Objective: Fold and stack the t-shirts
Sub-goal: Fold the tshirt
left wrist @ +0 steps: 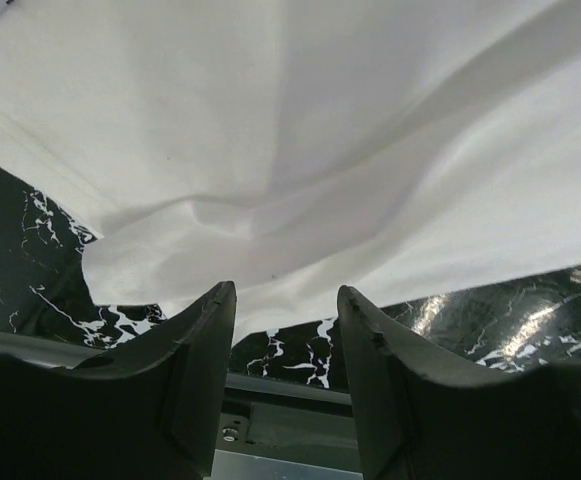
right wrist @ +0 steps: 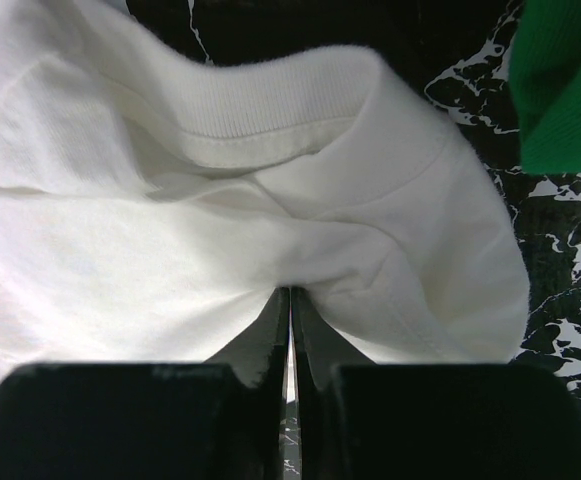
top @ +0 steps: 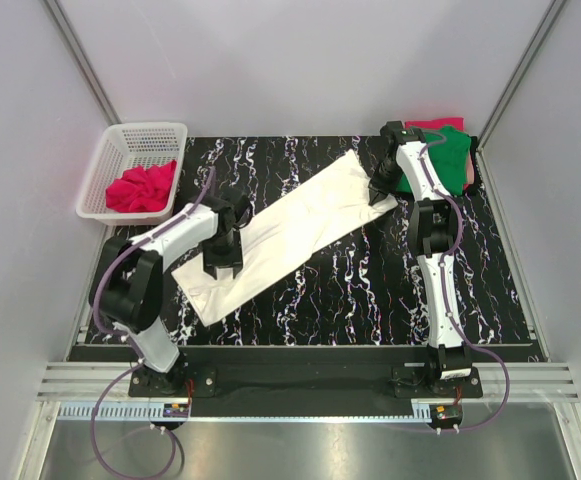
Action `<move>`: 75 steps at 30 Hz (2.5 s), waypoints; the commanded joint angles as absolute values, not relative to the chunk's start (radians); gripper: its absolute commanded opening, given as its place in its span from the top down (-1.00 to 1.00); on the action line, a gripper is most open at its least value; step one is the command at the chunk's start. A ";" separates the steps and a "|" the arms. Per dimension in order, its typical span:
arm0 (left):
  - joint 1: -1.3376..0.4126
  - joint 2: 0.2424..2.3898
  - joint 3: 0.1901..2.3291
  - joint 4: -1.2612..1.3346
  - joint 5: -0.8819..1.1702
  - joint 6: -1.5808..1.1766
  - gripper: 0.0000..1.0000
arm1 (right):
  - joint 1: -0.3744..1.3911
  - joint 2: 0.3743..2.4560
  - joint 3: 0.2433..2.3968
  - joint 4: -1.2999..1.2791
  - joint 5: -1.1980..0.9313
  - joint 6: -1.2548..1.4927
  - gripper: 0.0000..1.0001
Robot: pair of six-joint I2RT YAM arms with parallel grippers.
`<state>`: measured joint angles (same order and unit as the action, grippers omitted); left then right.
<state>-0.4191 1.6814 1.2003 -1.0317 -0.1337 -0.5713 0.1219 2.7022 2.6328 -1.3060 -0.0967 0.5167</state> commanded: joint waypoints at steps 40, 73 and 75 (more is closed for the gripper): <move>-0.396 1.648 1.282 -1.081 -0.157 -0.546 -0.06 | 0.277 2.254 2.328 -1.280 -0.169 0.479 0.36; -0.405 1.707 1.158 -0.939 -0.068 -0.485 -0.07 | 0.305 2.480 2.236 -1.060 -0.097 0.439 0.21; -0.405 1.715 1.166 -0.937 -0.069 -0.483 -0.07 | 0.305 2.494 2.275 -1.071 -0.083 0.439 0.21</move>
<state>-0.4019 1.6997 1.1542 -0.9611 -0.0845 -0.5037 0.3069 2.4691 2.1803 -1.0359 -0.1478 0.4591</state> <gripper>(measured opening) 0.533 0.390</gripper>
